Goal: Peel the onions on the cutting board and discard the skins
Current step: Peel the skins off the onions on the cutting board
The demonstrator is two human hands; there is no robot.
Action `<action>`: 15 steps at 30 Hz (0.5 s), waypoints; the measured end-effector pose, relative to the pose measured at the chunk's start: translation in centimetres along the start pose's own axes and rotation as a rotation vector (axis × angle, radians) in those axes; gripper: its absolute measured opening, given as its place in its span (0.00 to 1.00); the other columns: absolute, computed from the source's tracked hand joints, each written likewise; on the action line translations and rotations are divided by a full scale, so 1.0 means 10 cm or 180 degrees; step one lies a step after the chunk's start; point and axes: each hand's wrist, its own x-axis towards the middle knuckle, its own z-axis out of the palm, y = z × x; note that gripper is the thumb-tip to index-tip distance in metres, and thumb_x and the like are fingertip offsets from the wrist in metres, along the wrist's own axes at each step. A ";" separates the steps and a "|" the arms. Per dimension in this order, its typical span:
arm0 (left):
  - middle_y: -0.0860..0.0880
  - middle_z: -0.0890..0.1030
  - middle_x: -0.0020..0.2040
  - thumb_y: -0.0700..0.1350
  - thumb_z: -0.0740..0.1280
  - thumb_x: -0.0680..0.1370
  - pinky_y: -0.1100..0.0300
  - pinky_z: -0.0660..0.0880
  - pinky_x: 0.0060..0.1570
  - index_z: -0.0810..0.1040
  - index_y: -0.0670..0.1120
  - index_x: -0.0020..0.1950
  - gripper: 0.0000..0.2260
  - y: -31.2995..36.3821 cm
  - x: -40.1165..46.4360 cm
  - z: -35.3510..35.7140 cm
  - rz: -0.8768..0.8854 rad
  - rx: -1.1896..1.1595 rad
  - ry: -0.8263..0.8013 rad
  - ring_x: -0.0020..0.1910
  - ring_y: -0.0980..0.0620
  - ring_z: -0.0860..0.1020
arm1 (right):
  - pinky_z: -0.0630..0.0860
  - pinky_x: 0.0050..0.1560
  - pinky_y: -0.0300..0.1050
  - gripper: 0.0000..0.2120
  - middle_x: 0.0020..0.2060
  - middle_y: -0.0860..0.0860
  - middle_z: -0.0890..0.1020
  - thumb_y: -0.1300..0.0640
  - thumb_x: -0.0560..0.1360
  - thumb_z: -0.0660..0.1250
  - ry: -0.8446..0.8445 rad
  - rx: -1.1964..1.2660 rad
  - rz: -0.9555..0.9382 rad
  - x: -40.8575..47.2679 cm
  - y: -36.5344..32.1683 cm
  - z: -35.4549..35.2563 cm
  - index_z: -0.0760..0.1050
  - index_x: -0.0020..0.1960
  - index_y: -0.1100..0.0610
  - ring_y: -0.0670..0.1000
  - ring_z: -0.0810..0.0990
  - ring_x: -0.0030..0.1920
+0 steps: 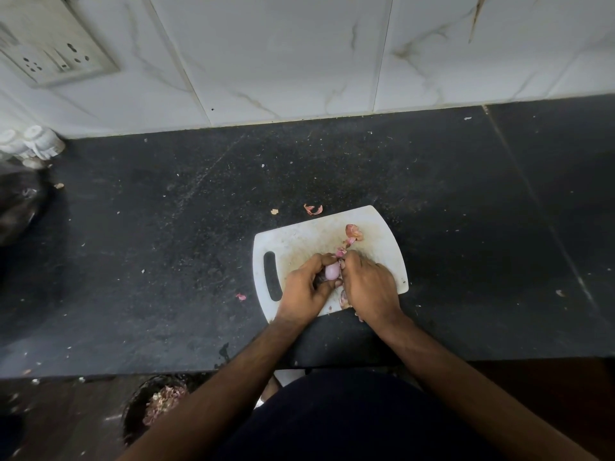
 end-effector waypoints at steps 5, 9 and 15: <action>0.50 0.83 0.59 0.37 0.73 0.78 0.55 0.78 0.63 0.75 0.48 0.59 0.14 -0.01 0.02 -0.07 -0.0180 -0.0290 -0.0004 0.61 0.52 0.82 | 0.64 0.28 0.44 0.05 0.31 0.53 0.79 0.62 0.77 0.69 -0.0193 0.0152 0.0522 0.02 -0.03 -0.01 0.73 0.50 0.61 0.56 0.78 0.28; 0.48 0.83 0.59 0.36 0.74 0.77 0.52 0.79 0.62 0.73 0.46 0.58 0.15 -0.03 0.04 -0.09 -0.0390 -0.0545 0.0056 0.60 0.49 0.82 | 0.78 0.37 0.51 0.07 0.44 0.52 0.84 0.57 0.83 0.61 -0.0276 0.0678 0.0797 0.00 0.02 0.02 0.72 0.60 0.55 0.56 0.83 0.41; 0.48 0.83 0.57 0.35 0.75 0.76 0.56 0.79 0.60 0.74 0.43 0.58 0.15 -0.03 0.03 -0.06 -0.0328 -0.0525 0.0076 0.58 0.50 0.83 | 0.81 0.48 0.46 0.21 0.61 0.45 0.76 0.57 0.79 0.58 -0.0279 0.1082 0.0342 -0.07 0.07 -0.09 0.75 0.70 0.48 0.48 0.77 0.61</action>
